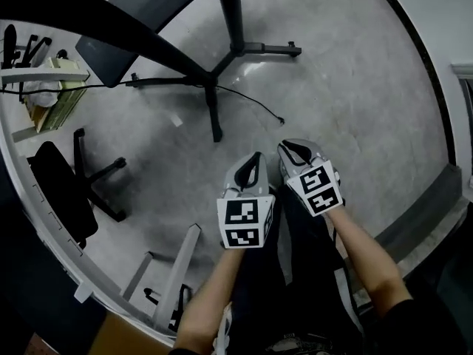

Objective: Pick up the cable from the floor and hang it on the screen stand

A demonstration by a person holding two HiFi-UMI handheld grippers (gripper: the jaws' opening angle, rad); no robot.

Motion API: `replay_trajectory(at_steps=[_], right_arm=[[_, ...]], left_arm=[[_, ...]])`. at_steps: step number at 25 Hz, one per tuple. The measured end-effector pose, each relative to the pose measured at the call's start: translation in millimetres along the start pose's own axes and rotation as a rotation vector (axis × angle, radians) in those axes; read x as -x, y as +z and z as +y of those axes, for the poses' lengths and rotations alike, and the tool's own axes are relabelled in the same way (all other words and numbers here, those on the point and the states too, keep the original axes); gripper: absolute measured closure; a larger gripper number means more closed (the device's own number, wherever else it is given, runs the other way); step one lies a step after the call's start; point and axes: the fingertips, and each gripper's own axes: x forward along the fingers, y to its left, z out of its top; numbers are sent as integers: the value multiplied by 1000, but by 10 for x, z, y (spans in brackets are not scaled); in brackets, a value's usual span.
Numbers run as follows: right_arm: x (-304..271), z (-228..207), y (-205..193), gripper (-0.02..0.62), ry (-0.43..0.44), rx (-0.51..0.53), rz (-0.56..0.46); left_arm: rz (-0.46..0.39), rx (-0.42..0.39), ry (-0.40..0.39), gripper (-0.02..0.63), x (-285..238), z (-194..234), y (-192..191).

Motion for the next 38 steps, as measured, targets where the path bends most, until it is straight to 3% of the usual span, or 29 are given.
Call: replay_trajectory(at_steps=[6,17,28,38], right_arm=[[-717,-322,-366,557,-18,9,26],[-1755,-703,-1151,549,9,40,108],[-2880,-1054,-1646,541,30,110,138],[-3852,-1299,-2017,529,30,186,229]], left_arm=[[-9,-25,13,604,-592,295,-328],[65,29,37,604,-1710,802,-896],[79,-44,33,604,-2555,1341,-1204],[80,-114,27,604,-3076,1785,-1363]])
